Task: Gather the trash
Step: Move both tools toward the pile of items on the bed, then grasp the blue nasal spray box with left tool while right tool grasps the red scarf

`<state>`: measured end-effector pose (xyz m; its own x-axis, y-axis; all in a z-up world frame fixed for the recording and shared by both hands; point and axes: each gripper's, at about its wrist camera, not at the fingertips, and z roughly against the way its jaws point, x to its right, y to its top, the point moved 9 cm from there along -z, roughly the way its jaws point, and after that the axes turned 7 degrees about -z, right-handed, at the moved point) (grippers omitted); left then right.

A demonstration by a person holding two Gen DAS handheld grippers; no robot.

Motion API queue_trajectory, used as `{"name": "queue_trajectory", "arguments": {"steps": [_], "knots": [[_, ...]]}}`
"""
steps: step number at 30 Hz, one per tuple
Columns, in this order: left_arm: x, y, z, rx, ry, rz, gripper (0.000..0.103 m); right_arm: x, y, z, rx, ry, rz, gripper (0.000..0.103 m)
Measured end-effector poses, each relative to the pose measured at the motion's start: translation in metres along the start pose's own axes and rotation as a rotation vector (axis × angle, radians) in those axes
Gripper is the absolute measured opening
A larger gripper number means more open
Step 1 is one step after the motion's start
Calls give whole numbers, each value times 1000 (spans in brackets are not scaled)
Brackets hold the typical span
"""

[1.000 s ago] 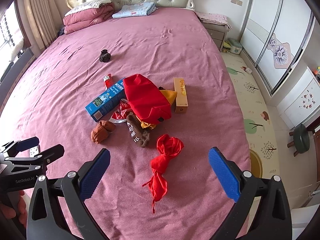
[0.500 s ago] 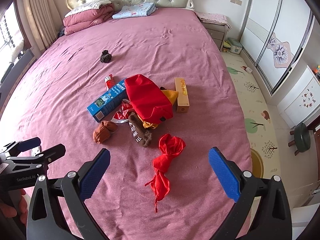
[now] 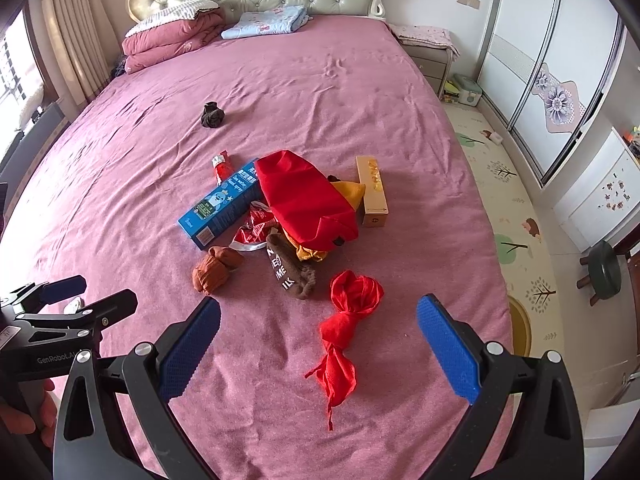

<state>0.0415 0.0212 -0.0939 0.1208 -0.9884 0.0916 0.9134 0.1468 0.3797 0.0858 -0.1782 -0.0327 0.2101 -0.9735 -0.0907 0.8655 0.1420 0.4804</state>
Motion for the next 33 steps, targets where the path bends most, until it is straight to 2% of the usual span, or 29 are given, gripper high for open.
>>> {"name": "queue_trajectory", "arguments": {"steps": [6, 9, 12, 21, 27, 29, 33], "knots": [[-4, 4, -17, -25, -6, -36, 99, 0, 1, -10, -5, -23, -20, 95], [-2, 6, -29, -48, -43, -27, 99, 0, 4, -14, -9, -23, -21, 95], [-5, 15, -42, -61, -48, -22, 99, 0, 10, -22, -12, -17, -9, 95], [-28, 58, -106, -135, 34, -70, 99, 2, 43, -63, -26, 11, 4, 95], [-37, 79, -155, -186, 52, -85, 99, 4, 62, -101, -61, 17, 14, 95], [-35, 81, -171, -206, 36, -92, 99, 5, 66, -114, -77, 23, 14, 95], [-33, 89, -196, -228, 37, -142, 99, 3, 68, -136, -108, 29, 21, 95]]}}
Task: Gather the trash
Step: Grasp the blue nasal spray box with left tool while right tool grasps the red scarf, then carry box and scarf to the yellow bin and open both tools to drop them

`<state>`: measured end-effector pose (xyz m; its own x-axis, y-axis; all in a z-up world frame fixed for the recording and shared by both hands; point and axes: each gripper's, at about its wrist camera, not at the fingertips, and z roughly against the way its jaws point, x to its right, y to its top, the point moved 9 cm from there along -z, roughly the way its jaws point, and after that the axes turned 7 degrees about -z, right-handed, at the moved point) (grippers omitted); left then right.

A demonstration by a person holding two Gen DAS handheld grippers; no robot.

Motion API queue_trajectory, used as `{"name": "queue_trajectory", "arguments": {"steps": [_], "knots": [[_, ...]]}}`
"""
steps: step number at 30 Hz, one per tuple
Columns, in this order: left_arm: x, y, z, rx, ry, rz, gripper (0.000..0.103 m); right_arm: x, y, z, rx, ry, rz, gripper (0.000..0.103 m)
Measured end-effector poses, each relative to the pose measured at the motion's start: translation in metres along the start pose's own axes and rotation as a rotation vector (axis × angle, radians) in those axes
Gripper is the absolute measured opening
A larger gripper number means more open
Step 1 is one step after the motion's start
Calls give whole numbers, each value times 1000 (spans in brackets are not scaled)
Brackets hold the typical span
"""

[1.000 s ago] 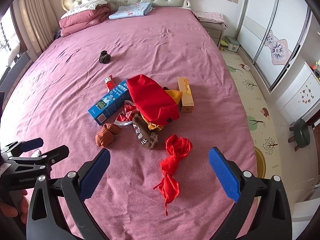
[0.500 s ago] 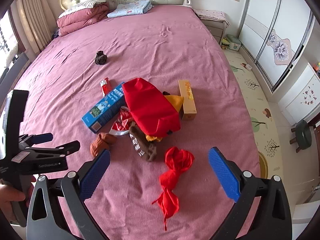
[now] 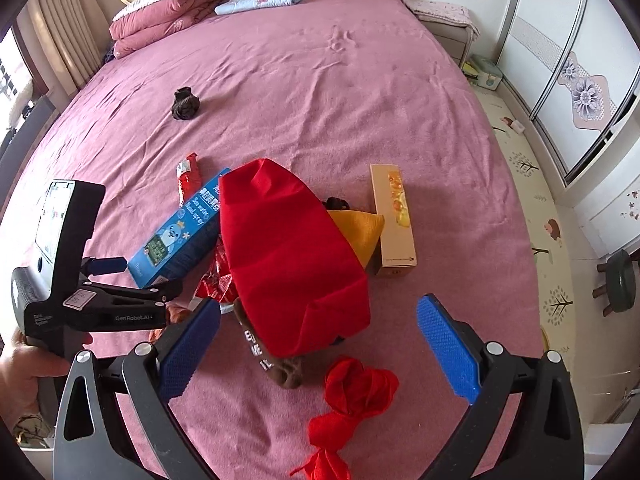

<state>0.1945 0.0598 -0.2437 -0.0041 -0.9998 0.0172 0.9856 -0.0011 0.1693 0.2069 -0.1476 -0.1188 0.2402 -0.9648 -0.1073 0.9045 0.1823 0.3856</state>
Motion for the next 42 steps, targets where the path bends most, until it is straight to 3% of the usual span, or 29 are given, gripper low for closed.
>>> {"name": "queue_trajectory", "arguments": {"steps": [4, 7, 9, 11, 14, 19, 23, 25, 27, 28, 32, 35, 42], "knots": [[0, 7, -22, -42, 2, -54, 97, -2, 3, -15, -24, 5, 8, 95], [-3, 10, -36, -78, -5, -69, 82, -3, 6, -22, -32, 9, 18, 95], [-3, 15, -40, -84, -13, -68, 81, -4, 9, -25, -33, 13, 29, 95], [-5, 21, -40, -81, 4, -88, 65, -6, 13, -29, -36, 21, 43, 95], [-4, 27, -35, -80, 7, -110, 53, -13, 19, -33, -40, 39, 61, 95], [-4, 33, -23, -71, -42, -97, 50, -31, 22, -40, -49, 49, 127, 95], [-6, 27, -9, -36, -75, -50, 48, -49, 15, -60, -79, -20, 216, 94], [-5, 20, -3, -22, -99, -24, 48, -51, 12, -69, -85, -60, 247, 87], [-8, 12, 3, -6, -115, -8, 48, -47, 12, -81, -96, -114, 261, 67], [-9, 8, 5, -1, -123, -4, 48, -45, 12, -85, -106, -116, 256, 63], [-12, -6, 19, 26, -147, 1, 48, -39, 19, -77, -95, -91, 193, 10], [-7, -15, 43, 46, -175, 15, 48, -35, 22, -59, -75, -33, 122, 4], [18, -56, 82, 74, -189, 17, 48, -26, 16, 1, -35, 84, -20, 2]]}}
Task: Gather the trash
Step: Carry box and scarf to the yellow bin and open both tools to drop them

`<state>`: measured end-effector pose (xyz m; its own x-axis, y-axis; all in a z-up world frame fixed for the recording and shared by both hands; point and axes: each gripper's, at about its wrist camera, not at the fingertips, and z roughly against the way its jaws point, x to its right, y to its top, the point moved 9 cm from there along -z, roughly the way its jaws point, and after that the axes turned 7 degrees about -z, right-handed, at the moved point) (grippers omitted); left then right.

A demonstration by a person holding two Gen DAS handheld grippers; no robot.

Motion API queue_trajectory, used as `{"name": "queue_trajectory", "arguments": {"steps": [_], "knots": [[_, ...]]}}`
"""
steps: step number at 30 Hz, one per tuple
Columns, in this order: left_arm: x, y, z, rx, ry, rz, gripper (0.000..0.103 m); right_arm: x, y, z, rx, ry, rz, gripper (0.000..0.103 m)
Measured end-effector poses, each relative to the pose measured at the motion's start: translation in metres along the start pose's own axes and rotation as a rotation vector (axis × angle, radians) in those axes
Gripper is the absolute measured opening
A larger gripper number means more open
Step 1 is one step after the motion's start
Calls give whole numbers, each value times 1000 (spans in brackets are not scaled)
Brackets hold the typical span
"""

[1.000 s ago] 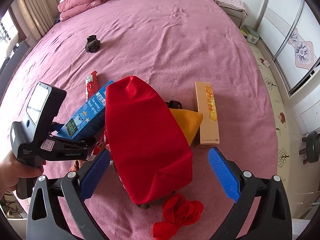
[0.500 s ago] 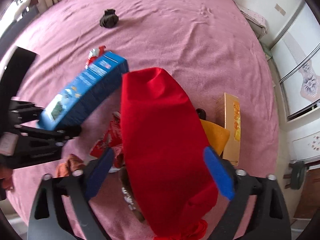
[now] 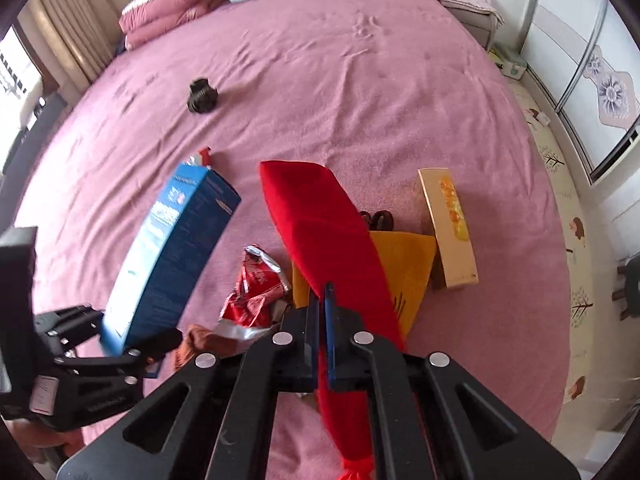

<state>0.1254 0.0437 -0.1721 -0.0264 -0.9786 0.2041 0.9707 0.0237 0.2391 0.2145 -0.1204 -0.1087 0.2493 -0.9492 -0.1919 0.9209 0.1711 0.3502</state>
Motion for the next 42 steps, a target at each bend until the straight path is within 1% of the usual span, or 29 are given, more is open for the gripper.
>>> {"name": "queue_trajectory", "arguments": {"steps": [2, 4, 8, 10, 14, 16, 18, 20, 22, 23, 25, 29, 32, 33, 35, 39, 41, 42], "knots": [[10, -10, 11, 2, -4, -3, 48, 4, -8, 22, 9, 31, -34, 2], [24, -21, 16, 8, -6, -11, 48, 8, -16, 38, 16, 42, -50, 2], [70, -32, 34, 22, -17, -49, 48, 30, -36, 72, 30, 56, -107, 2], [95, -35, 42, 27, -14, -76, 48, 46, -43, 84, 34, 61, -148, 2], [147, -35, 42, 23, -41, -117, 48, 94, -63, 109, 51, 40, -202, 2], [176, -32, 36, 13, -51, -144, 48, 122, -71, 121, 62, 28, -227, 2], [214, -31, 28, 4, -61, -178, 48, 149, -78, 132, 73, 21, -254, 2], [250, -31, 18, -6, -56, -211, 48, 183, -85, 141, 77, 23, -287, 2], [288, -30, 7, -20, -69, -222, 48, 222, -95, 150, 73, 26, -320, 2], [313, -30, 0, -29, -77, -230, 48, 235, -98, 153, 72, 23, -327, 2], [347, -30, -16, -45, -78, -252, 48, 275, -108, 160, 67, 7, -341, 2], [433, -33, -53, -91, -105, -302, 48, 342, -129, 167, 46, -21, -376, 2], [484, -34, -84, -128, -121, -335, 48, 398, -150, 165, 15, -41, -414, 2], [501, -35, -95, -142, -132, -340, 48, 411, -155, 164, 7, -46, -424, 2], [532, -35, -116, -170, -148, -348, 48, 441, -166, 158, -18, -57, -447, 2], [573, -30, -151, -207, -175, -358, 48, 483, -180, 148, -47, -58, -475, 2], [593, -25, -162, -216, -235, -348, 49, 498, -182, 143, -45, -45, -480, 2], [598, -20, -170, -218, -246, -356, 49, 507, -183, 144, -42, -40, -475, 3]]}}
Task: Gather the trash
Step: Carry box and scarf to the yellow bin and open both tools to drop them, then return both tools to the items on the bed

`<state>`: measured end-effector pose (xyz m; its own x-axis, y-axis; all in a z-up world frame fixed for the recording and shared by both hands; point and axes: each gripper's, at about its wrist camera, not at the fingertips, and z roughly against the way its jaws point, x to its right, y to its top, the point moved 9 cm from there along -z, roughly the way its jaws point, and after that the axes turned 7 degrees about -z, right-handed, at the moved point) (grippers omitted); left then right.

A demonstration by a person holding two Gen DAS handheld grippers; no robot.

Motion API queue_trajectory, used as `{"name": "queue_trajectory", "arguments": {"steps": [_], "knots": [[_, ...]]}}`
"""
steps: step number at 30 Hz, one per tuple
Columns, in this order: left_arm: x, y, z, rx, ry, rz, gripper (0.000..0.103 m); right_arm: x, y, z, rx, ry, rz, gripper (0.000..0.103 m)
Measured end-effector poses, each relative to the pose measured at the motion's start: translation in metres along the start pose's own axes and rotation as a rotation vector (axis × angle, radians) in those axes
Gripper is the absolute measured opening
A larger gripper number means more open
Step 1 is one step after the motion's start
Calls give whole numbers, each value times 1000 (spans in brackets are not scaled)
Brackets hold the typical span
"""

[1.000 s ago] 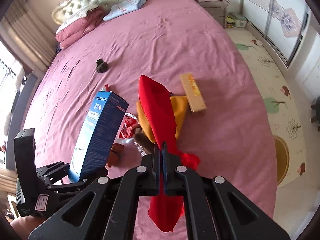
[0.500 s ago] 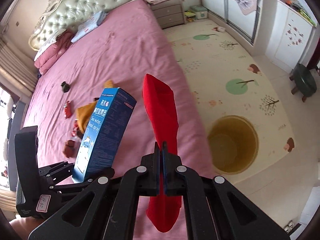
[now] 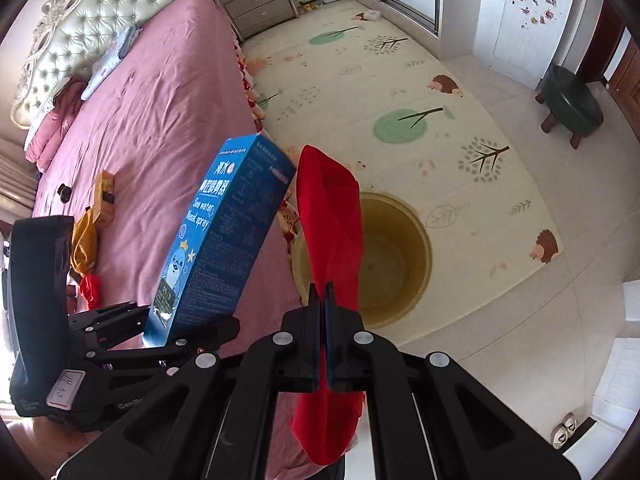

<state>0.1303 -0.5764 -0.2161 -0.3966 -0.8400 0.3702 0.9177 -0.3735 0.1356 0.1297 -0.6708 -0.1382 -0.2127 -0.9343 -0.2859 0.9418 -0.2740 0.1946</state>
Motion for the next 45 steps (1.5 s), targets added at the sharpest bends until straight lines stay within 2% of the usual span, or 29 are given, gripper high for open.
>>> {"name": "queue_trajectory", "arguments": {"steps": [1, 2, 3, 4, 5, 8, 13, 19, 27, 31, 34, 40, 45], "knots": [[3, 6, -3, -1, -7, -12, 48, 2, 3, 0, 3, 0, 7, 5], [3, 14, -11, -8, 4, -26, 54, 6, 8, 0, 15, -2, 14, 13], [1, 18, -15, -16, 34, -32, 64, 10, 14, 0, 32, -12, 14, 39], [-2, 22, -18, -24, 72, -32, 84, 17, 20, 2, 56, -31, 11, 53], [-8, 27, -21, -22, 106, -26, 87, 22, 26, 3, 75, -44, 10, 67], [-17, 32, -26, -36, 154, -20, 87, 27, 33, 2, 77, -44, 10, 63], [-36, 23, -5, -21, 191, -8, 87, 23, 35, -4, 57, -18, -4, 62], [-53, 15, 21, 26, 221, 5, 87, -22, 31, -5, 42, 24, 59, 61], [-95, -12, 76, 115, 249, 76, 87, -110, 18, 1, 52, 63, 181, 61], [-134, -35, 115, 187, 307, 129, 87, -159, 1, 1, 44, 94, 221, 61], [-169, -59, 141, 209, 341, 168, 87, -204, -20, -4, 28, 111, 270, 61], [-253, -127, 183, 190, 399, 253, 87, -294, -64, -22, -7, 150, 309, 61], [-326, -175, 209, 171, 433, 304, 87, -349, -95, -41, -19, 146, 341, 61]]}}
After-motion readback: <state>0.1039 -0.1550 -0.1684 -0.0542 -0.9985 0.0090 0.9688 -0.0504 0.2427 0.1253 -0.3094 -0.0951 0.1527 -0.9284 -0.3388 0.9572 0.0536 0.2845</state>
